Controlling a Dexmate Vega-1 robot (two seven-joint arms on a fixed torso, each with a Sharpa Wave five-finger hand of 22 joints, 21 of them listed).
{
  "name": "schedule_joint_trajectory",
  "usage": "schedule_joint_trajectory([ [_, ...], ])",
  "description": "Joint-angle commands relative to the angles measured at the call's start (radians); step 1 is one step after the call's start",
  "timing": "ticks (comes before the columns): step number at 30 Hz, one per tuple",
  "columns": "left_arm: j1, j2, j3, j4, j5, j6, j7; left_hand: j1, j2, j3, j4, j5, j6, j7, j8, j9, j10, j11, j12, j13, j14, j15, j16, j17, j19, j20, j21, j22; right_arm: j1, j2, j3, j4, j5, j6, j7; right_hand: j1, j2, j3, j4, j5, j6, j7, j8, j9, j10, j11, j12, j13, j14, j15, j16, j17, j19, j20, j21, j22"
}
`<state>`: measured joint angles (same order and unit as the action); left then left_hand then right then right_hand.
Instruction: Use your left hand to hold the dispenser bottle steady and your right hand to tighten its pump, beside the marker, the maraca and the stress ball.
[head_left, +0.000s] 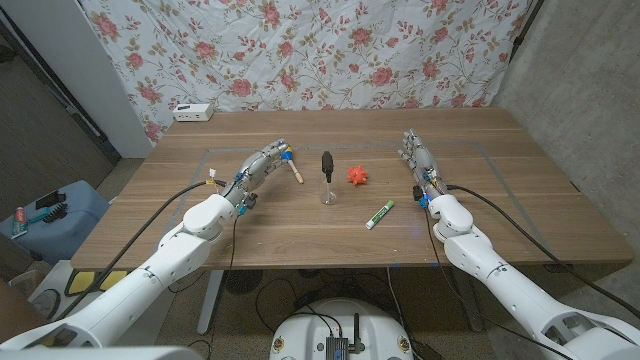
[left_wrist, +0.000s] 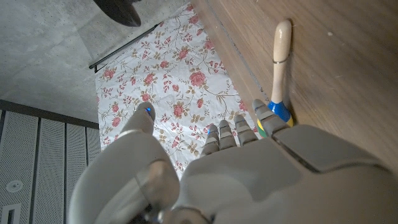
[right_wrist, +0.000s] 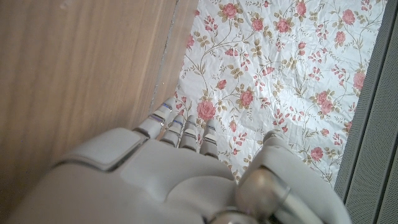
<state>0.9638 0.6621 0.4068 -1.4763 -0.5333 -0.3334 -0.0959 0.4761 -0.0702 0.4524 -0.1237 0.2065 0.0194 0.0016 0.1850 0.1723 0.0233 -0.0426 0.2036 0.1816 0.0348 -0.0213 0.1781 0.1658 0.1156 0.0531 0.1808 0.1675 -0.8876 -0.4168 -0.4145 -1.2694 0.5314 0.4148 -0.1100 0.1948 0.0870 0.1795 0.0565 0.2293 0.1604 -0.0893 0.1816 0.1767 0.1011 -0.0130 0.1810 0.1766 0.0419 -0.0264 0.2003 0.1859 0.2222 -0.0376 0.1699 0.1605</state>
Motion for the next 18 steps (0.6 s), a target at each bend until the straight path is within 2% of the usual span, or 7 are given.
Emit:
schedule_joint_trajectory([
  [1,-0.004,0.021,0.016,-0.004,0.029,-0.010,-0.029,0.034,-0.025,-0.004,-0.023,0.014,0.014,-0.001,0.007,0.001,0.022,0.000,0.008,0.000,0.026,-0.003,0.009,0.001,-0.008,0.005,0.000,0.001,-0.008,0.005,-0.003,-0.019,-0.021,-0.013,-0.043,-0.001,-0.004,0.004,-0.005,0.007,-0.011,-0.002,-0.002,0.002,-0.016,-0.006,-0.004,0.003,0.014,0.003,0.003,0.001,-0.006,-0.051,0.003,0.004],
  [4,-0.001,0.027,0.018,-0.004,0.033,-0.014,-0.035,0.049,-0.040,-0.010,-0.033,0.020,0.011,0.005,0.006,0.001,0.024,0.006,0.006,0.000,0.029,0.002,0.008,0.001,-0.012,0.016,0.000,0.000,-0.013,0.006,-0.002,-0.026,-0.027,-0.013,-0.056,-0.002,-0.004,0.004,-0.005,0.008,-0.023,-0.002,-0.006,0.002,-0.024,-0.007,-0.006,0.003,0.015,0.005,0.002,0.001,-0.010,-0.052,0.004,0.004],
  [7,-0.001,0.030,0.020,0.004,0.033,-0.022,-0.047,0.076,-0.069,-0.024,-0.044,0.035,0.000,0.023,0.002,0.002,0.021,0.024,0.002,0.000,0.031,0.018,0.004,0.002,-0.018,0.039,-0.001,0.000,-0.017,0.010,-0.001,-0.027,-0.032,-0.006,-0.068,-0.002,-0.004,0.004,-0.005,0.008,-0.031,-0.001,-0.007,0.002,-0.033,-0.005,-0.007,0.003,0.014,0.003,0.001,0.001,-0.012,-0.052,0.005,0.005],
  [18,-0.017,0.056,0.035,-0.003,0.072,-0.017,-0.068,0.127,-0.099,-0.043,-0.054,0.065,-0.010,0.033,0.002,0.003,0.023,0.029,0.000,0.000,0.032,0.023,0.002,0.002,-0.023,0.061,0.000,0.000,-0.028,0.022,-0.002,-0.025,-0.035,-0.003,-0.087,-0.006,-0.003,0.003,-0.005,0.008,-0.039,0.004,-0.006,0.002,-0.039,-0.007,-0.005,0.002,0.006,0.001,-0.004,0.001,-0.021,-0.056,0.006,0.005],
])
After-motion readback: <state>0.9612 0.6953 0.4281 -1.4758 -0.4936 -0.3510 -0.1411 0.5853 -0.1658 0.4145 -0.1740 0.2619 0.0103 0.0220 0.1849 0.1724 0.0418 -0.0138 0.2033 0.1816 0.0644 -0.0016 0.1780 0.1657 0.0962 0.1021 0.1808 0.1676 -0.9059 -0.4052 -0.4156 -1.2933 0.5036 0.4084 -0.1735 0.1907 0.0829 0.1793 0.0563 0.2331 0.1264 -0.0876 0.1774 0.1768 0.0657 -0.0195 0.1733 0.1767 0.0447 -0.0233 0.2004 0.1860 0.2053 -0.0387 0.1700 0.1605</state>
